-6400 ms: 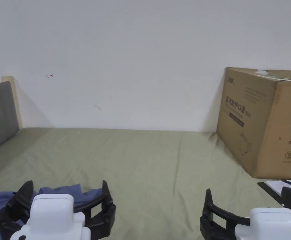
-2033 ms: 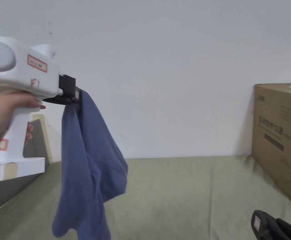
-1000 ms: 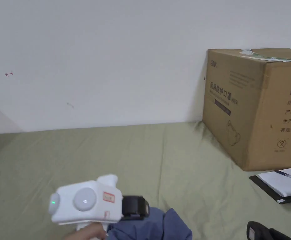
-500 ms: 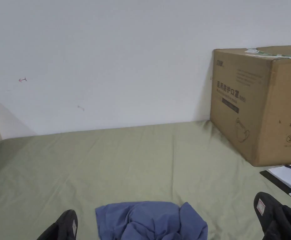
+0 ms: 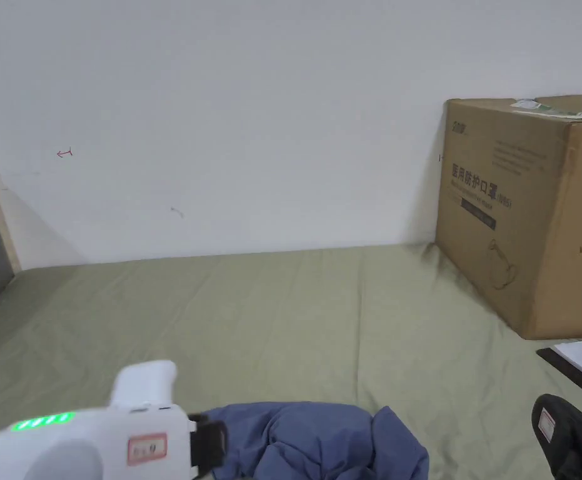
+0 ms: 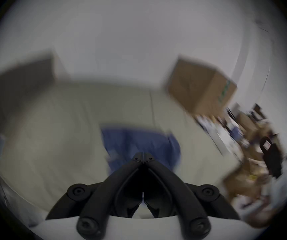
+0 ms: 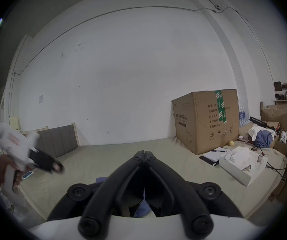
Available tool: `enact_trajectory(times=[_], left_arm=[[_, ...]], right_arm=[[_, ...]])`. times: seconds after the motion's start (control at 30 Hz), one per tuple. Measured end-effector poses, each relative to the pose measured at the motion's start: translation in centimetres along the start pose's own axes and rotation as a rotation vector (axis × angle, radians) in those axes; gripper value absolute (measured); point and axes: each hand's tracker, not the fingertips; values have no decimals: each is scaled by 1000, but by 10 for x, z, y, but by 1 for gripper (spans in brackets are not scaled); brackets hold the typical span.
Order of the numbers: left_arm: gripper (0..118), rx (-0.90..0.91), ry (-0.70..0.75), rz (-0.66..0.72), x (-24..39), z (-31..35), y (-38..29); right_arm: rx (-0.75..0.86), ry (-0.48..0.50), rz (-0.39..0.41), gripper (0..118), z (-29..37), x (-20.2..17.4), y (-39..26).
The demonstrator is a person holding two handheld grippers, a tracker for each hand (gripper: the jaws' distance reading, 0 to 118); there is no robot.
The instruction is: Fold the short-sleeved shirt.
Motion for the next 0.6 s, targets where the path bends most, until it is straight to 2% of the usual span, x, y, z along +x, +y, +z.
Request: enact_trajectory(times=[0.03, 0.07, 0.13, 0.17, 0.23, 0.27, 0.3, 0.33, 0.37, 0.4, 0.47, 0.53, 0.57, 0.6], left_arm=[[0, -75, -63, 24, -14, -24, 5], [0, -105, -20, -4, -22, -47, 6], [0, -152, 243, -63, -35, -93, 9], [0, -185, 325, -115, -43, -114, 11], [0, -183, 373, -108, -56, -144, 8], [7, -147, 378, -96, -61, -154, 8], [27, -112, 330, -76, -68, -164, 9], [71, -109, 332, -59, -73, -173, 11], [102, -123, 341, -3, -80, -179, 11], [118, -125, 333, 33, -85, -189, 9], [117, -128, 246, 95, -89, -206, 3], [113, -225, 137, 115, -91, -217, 0], [108, -231, 161, 58, -89, -220, -5], [94, -183, 259, -28, -81, -217, -10]], right_arm=[[-6, -1, -9, 0, 0, 1, -1], [-13, 0, -19, 0, -1, 2, -2], [-31, 0, -31, 0, -3, 4, -7], [-43, -2, -31, 0, -4, 5, -9], [-67, -6, -27, 0, -7, 6, -16], [-79, -9, -22, 0, -9, 7, -18], [-98, -12, -15, 0, -11, 7, -21], [-113, -17, -9, 0, -13, 8, -25], [-130, -22, -7, 0, -16, 8, -28], [-144, -23, -11, 0, -18, 8, -31], [-166, -22, -20, 0, -24, 8, -37], [-189, -23, -13, 0, -32, 5, -44], [-205, -14, -5, 0, -37, 3, -46], [-216, -7, 1, 0, -40, 1, -48]])
